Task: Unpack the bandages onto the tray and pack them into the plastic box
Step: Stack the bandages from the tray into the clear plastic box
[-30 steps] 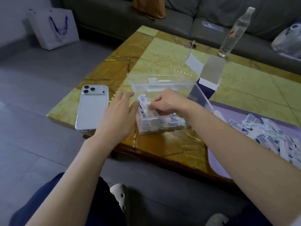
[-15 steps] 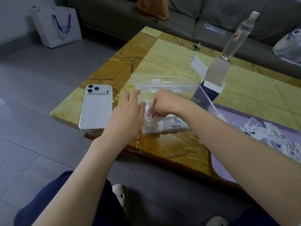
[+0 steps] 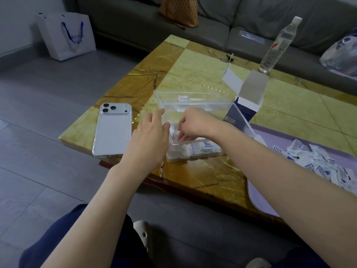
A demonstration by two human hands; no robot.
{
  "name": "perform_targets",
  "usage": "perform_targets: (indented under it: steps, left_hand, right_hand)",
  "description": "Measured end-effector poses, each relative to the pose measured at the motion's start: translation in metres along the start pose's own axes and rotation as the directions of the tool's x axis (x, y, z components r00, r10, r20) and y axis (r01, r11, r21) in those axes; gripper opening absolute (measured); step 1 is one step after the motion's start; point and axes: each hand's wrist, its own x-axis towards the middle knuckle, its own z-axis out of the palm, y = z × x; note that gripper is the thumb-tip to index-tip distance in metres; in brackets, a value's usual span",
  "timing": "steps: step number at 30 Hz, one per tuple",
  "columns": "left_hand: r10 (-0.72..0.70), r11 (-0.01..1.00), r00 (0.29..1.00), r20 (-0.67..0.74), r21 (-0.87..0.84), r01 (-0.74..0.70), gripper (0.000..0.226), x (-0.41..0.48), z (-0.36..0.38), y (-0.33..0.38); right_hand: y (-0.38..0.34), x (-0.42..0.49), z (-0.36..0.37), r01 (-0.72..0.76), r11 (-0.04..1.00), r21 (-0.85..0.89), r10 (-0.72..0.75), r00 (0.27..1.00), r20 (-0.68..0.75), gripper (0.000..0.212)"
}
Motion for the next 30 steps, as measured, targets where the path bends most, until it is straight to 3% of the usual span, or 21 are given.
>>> perform_targets:
  steps: [2, 4, 9, 13, 16, 19, 21, 24, 26, 28, 30]
  left_hand:
    - [-0.003, 0.998, 0.999, -0.053, 0.059, 0.006, 0.042, -0.001, 0.0, 0.003]
    - [0.034, 0.989, 0.987, -0.157, 0.146, -0.011, 0.038, -0.001, 0.0, 0.006]
    - [0.276, 0.958, 0.889, -0.365, 0.177, -0.225, 0.024, 0.0, 0.009, 0.03]
    - [0.428, 0.902, 0.867, -0.255, 0.071, -0.425, 0.021, -0.007, 0.03, 0.063]
    - [0.56, 0.828, 0.823, -0.098, 0.06, -0.557, 0.021, -0.011, 0.052, 0.086]
    - [0.638, 0.751, 0.761, 0.115, 0.123, -0.648, 0.018, -0.013, 0.082, 0.099]
    - [0.626, 0.728, 0.739, 0.25, 0.153, -0.668, 0.02, -0.016, 0.103, 0.104]
    - [0.587, 0.681, 0.715, 0.38, 0.246, -0.69, 0.033, -0.017, 0.13, 0.112]
    - [0.558, 0.656, 0.7, 0.447, 0.28, -0.701, 0.045, -0.016, 0.143, 0.112]
    - [0.54, 0.623, 0.68, 0.496, 0.307, -0.719, 0.054, -0.014, 0.154, 0.117]
    - [0.526, 0.609, 0.676, 0.516, 0.326, -0.723, 0.057, -0.014, 0.16, 0.121]
  right_hand:
    - [0.004, -0.003, -0.004, 0.022, 0.999, 0.04, -0.02, 0.998, -0.06, 0.022]
    - [0.009, -0.01, -0.009, 0.091, 0.995, -0.031, -0.095, 0.98, -0.173, 0.026]
    - [0.039, -0.047, -0.018, 0.27, 0.945, -0.182, -0.325, 0.811, -0.486, 0.041]
    - [0.085, -0.07, -0.02, 0.331, 0.927, -0.174, -0.359, 0.656, -0.664, 0.036]
    - [0.129, -0.08, -0.025, 0.251, 0.951, -0.178, -0.299, 0.619, -0.726, 0.032]
    - [0.173, -0.087, -0.033, 0.119, 0.981, -0.154, -0.194, 0.64, -0.743, 0.029]
    - [0.204, -0.09, -0.037, 0.015, 0.988, -0.154, -0.121, 0.694, -0.71, 0.029]
    - [0.246, -0.098, -0.041, -0.208, 0.962, -0.179, 0.064, 0.804, -0.591, 0.042]
    - [0.265, -0.104, -0.042, -0.347, 0.923, -0.169, 0.224, 0.838, -0.497, 0.052]
    - [0.278, -0.112, -0.043, -0.4, 0.911, -0.098, 0.326, 0.846, -0.421, 0.057]
    - [0.283, -0.116, -0.043, -0.366, 0.931, -0.008, 0.329, 0.848, -0.415, 0.053]
